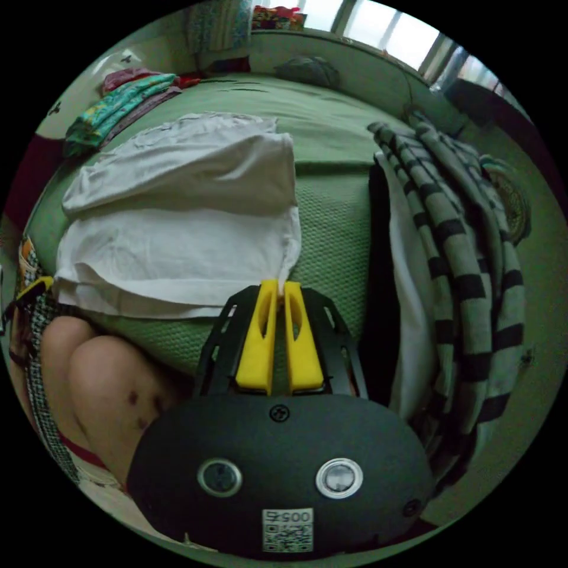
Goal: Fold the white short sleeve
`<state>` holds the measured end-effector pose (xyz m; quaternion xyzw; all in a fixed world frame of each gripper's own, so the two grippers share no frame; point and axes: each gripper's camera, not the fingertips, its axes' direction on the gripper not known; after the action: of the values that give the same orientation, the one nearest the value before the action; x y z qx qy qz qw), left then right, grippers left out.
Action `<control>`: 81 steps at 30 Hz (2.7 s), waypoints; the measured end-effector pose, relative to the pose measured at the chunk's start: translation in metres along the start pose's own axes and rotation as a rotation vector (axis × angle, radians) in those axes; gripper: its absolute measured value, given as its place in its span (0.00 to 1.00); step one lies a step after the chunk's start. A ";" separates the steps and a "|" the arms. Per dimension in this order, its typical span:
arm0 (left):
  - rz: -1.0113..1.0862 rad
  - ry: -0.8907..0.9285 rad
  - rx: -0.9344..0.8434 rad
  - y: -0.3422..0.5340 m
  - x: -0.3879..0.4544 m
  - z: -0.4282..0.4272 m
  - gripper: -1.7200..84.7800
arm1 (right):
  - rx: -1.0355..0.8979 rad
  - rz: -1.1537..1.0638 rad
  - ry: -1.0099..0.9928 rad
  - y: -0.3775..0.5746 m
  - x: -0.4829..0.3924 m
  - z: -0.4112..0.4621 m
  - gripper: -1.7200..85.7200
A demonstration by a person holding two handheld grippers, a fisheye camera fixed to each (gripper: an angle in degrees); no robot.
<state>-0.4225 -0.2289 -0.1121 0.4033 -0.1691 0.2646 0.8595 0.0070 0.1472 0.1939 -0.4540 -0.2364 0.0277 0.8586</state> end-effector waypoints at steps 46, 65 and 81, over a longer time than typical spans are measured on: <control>0.004 0.007 -0.042 0.052 0.018 -0.044 0.16 | 0.049 0.175 -0.014 0.056 0.011 -0.007 0.03; 0.039 -0.111 -0.083 0.102 0.067 -0.103 0.08 | 0.073 0.108 -0.085 0.112 0.028 -0.058 0.14; 0.107 -0.056 0.001 0.187 0.093 -0.269 0.06 | 0.189 0.119 -0.014 0.180 0.019 -0.160 0.00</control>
<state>-0.4379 0.1113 -0.1185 0.4012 -0.2143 0.2989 0.8389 0.1229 0.1353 -0.0179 -0.3840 -0.2116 0.1039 0.8927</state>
